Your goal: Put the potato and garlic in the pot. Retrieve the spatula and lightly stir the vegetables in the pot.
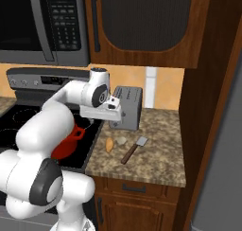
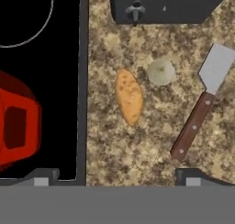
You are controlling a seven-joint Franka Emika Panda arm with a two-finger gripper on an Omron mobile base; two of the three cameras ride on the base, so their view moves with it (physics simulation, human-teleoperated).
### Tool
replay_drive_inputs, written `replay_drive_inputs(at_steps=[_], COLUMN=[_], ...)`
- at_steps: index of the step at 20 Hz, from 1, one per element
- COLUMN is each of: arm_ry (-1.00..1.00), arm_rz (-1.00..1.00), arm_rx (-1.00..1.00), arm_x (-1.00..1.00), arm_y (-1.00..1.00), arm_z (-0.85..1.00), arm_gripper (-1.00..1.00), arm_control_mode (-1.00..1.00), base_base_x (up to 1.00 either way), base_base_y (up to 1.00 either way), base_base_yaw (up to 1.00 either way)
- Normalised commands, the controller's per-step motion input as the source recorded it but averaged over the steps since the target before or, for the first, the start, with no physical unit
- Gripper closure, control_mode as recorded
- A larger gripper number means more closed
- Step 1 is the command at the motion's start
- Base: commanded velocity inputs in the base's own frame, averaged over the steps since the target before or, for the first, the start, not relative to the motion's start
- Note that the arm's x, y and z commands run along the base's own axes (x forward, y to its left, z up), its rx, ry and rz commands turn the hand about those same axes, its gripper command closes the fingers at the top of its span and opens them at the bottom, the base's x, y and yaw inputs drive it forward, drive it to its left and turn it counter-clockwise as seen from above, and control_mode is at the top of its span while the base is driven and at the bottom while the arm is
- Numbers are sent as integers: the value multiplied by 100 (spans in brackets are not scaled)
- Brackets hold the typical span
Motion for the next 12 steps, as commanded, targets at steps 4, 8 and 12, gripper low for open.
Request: replay_drive_inputs(at_steps=[4, 8, 12], arm_ry=[20, 32, 23], arm_rz=[2, 1, 0], arm_rx=[-2, 0, 3], arm_x=[3, 15, 31], arm_y=[0, 0, 0], arm_z=[-71, -47, -44], arm_gripper=[-100, -100, -100], arm_control_mode=[-100, -100, -100], base_base_x=[0, 0, 0], base_base_y=[0, 0, 0], base_base_yaw=[0, 0, 0])
